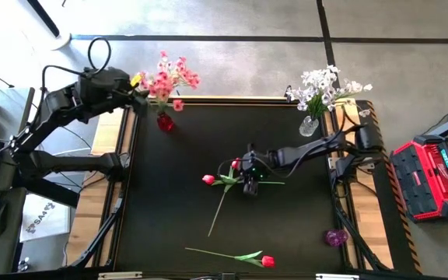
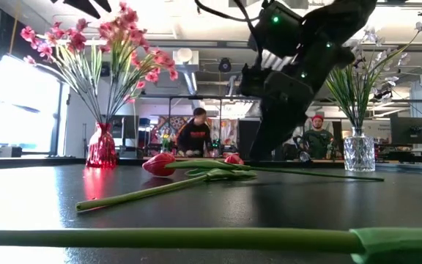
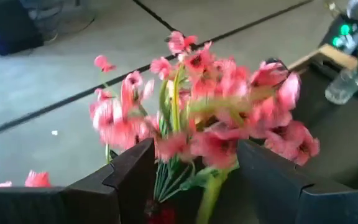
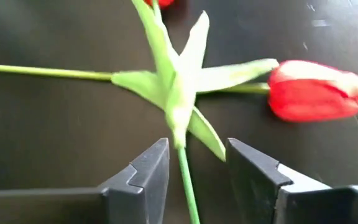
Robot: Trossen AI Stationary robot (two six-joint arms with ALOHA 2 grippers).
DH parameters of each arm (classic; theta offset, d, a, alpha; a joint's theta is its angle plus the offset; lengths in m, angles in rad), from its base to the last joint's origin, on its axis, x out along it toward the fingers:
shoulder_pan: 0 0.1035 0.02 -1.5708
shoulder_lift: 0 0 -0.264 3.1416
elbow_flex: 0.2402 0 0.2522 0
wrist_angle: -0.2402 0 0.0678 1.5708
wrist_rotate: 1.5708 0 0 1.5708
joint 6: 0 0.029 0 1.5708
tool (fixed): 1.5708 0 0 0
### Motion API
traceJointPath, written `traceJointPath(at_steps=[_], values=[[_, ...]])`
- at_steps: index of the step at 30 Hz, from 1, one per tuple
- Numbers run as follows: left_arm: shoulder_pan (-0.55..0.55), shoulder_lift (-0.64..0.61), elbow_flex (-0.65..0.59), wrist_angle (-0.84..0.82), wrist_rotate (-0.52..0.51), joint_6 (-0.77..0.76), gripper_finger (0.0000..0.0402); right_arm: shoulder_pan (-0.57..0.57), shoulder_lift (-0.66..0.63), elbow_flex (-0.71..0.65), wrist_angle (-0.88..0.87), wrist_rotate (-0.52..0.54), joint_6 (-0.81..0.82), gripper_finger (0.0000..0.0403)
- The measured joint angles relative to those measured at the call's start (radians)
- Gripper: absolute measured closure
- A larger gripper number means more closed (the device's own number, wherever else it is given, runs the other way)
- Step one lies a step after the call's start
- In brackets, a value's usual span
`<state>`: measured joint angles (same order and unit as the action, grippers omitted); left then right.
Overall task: Sort flowers into vase by color
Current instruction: Put the middle red tulip into the purple flower vase
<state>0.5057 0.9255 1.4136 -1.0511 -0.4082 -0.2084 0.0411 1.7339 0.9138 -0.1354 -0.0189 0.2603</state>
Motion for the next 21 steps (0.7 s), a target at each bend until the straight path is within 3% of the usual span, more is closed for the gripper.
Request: traceJointPath(at_steps=[12,18,21], values=[[-0.17,0.044,-0.001,0.01,-0.002,-0.058,0.019,0.001,0.055,0.001,0.002,-0.046,0.003,0.0308],[-0.281,0.073,-0.001,0.017,-0.053,-0.059,0.0219,-0.002,0.055,0.001,-0.016,-0.053,0.034,0.0388],[-0.315,0.078,0.02,0.011,-0.094,-0.043,0.0232,-0.001,0.053,0.001,-0.018,-0.04,0.066,0.0391]])
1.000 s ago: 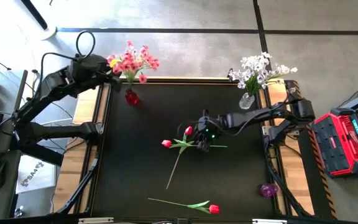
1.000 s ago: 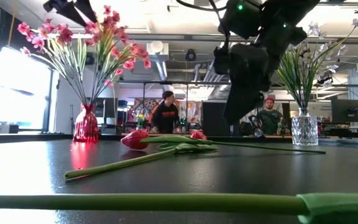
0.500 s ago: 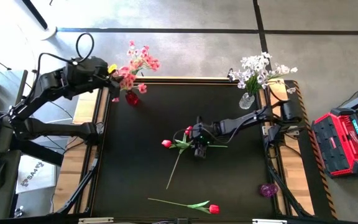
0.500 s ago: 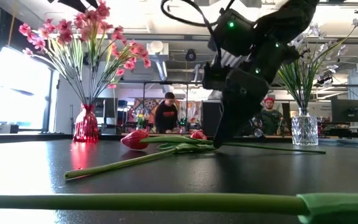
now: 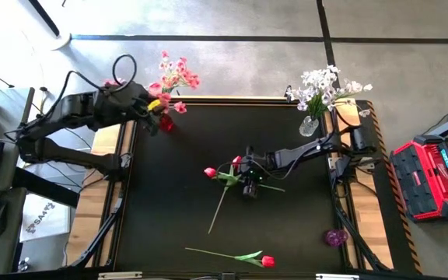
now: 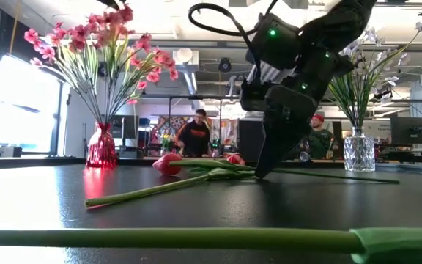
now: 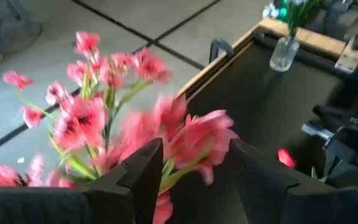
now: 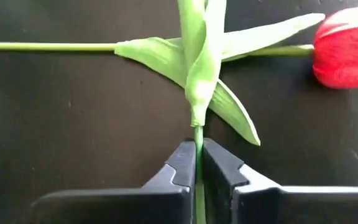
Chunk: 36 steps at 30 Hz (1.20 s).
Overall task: Sort flowers into vase by color
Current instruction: Put the middle red tulip into the purple flower vase
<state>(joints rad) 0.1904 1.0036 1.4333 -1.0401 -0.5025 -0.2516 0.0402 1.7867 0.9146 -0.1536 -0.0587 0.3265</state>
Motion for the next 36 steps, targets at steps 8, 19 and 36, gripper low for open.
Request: traceJointPath(at_steps=[8,19,36], values=[[-0.062,-0.004,0.216,0.007,0.028,0.013,0.0245,0.025,-0.101,0.0,0.039,0.145,0.238,0.0401],[-0.268,0.036,0.21,0.016,0.127,-0.059,0.0245,0.215,-0.388,0.0,0.11,0.7,0.483,0.0402],[-0.496,0.32,0.162,0.388,0.114,0.022,0.0245,0.499,-0.532,0.0,0.259,1.12,0.404,0.0403]])
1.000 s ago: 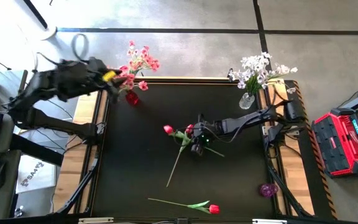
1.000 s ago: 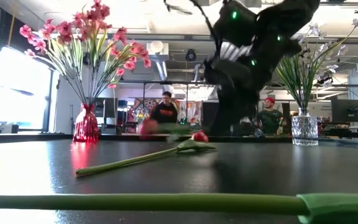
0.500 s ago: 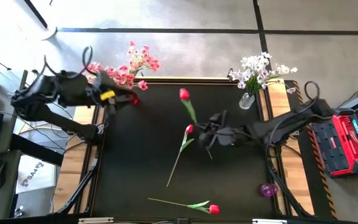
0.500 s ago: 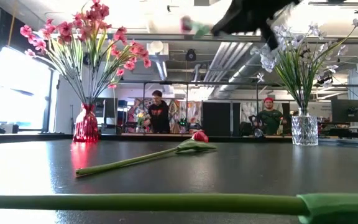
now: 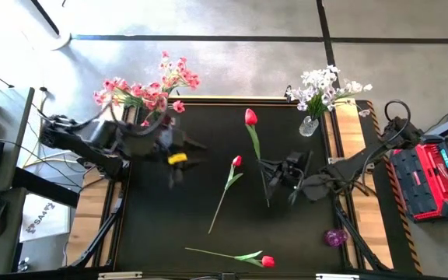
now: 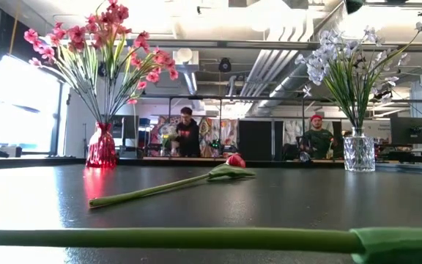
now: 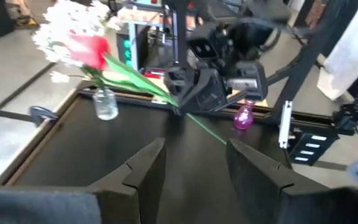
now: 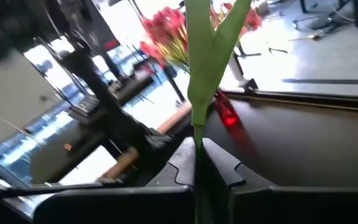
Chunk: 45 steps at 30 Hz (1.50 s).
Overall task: Sort flowers into vase by color
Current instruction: Put the middle red tulip into the purple flower vase
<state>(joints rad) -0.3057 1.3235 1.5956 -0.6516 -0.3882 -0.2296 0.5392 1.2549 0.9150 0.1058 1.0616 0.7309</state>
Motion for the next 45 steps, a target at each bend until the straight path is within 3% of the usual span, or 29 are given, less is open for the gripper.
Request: traceJointPath(at_steps=[13,22,30,36,41,45], values=[[-0.009,0.203,0.0,0.375,0.054,0.004,0.0245,0.087,0.0,0.0,0.438,-0.042,-0.392,0.0403],[0.008,0.293,0.0,0.503,0.118,-0.019,0.0245,0.099,0.0,0.0,0.677,-0.111,-0.629,0.0403],[0.025,0.388,0.0,0.706,0.229,-0.021,0.0245,0.096,0.0,0.0,0.703,-0.226,-0.652,0.0403],[0.04,0.445,0.0,0.802,0.333,-0.022,0.0245,0.096,0.0,0.0,0.706,-0.254,-0.63,0.0403],[0.046,0.478,0.0,0.806,0.34,-0.026,0.0247,0.097,0.0,0.0,0.705,-0.279,-0.623,0.0403],[0.051,0.483,0.0,0.807,0.34,-0.03,0.0284,0.105,0.001,0.0,0.698,-0.28,-0.607,0.0403]])
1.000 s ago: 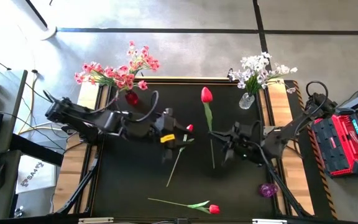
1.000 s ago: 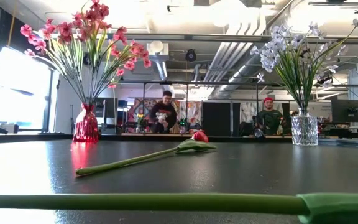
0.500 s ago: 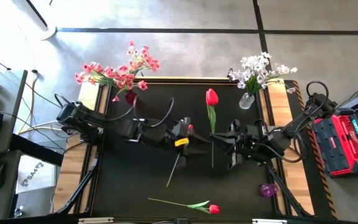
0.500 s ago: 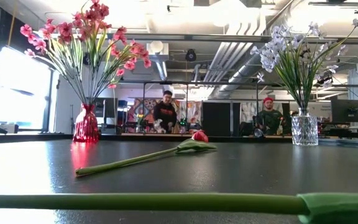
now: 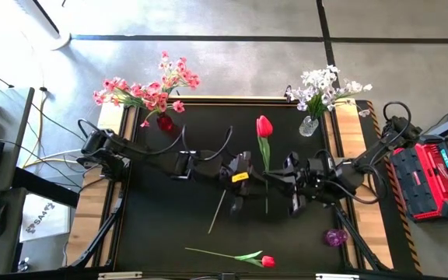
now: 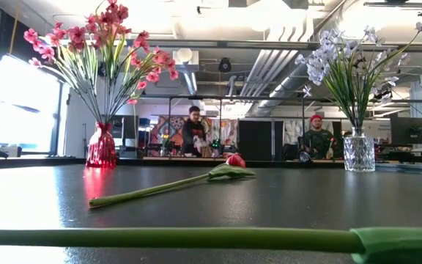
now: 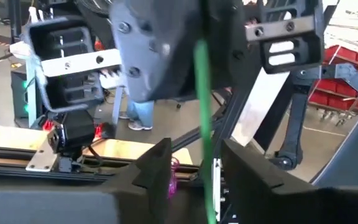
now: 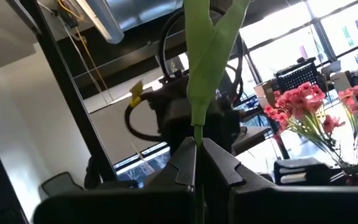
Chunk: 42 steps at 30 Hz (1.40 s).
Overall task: Sort flowers into vase by color
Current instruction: Put the middle red tulip into the purple flower vase
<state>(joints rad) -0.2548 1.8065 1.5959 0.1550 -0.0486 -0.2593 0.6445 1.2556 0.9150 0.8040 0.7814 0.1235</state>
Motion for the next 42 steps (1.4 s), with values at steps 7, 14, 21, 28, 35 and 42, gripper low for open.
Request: traceJointPath(at_steps=[7,14,21,28,35,42], values=[[-0.001,0.0,0.0,-0.033,0.053,0.002,0.0392,0.003,0.0,0.0,-0.052,-0.004,0.07,0.0403],[-0.009,-0.004,0.002,-0.177,0.085,0.051,0.0399,0.021,0.0,-0.002,-0.143,0.004,0.154,0.0402],[-0.027,0.002,-0.001,-0.348,0.095,0.08,0.0401,0.02,-0.003,-0.001,-0.349,-0.025,0.385,0.0333],[-0.035,0.001,-0.002,-0.43,0.071,0.081,0.0401,0.019,-0.003,0.0,-0.363,-0.048,0.424,0.0253],[-0.035,0.001,-0.001,-0.439,0.072,0.073,0.04,0.019,-0.003,0.0,-0.464,-0.056,0.511,0.0369],[-0.044,0.001,-0.001,-0.546,0.067,0.094,0.0337,0.046,-0.006,0.0,-0.647,-0.009,0.643,0.0399]])
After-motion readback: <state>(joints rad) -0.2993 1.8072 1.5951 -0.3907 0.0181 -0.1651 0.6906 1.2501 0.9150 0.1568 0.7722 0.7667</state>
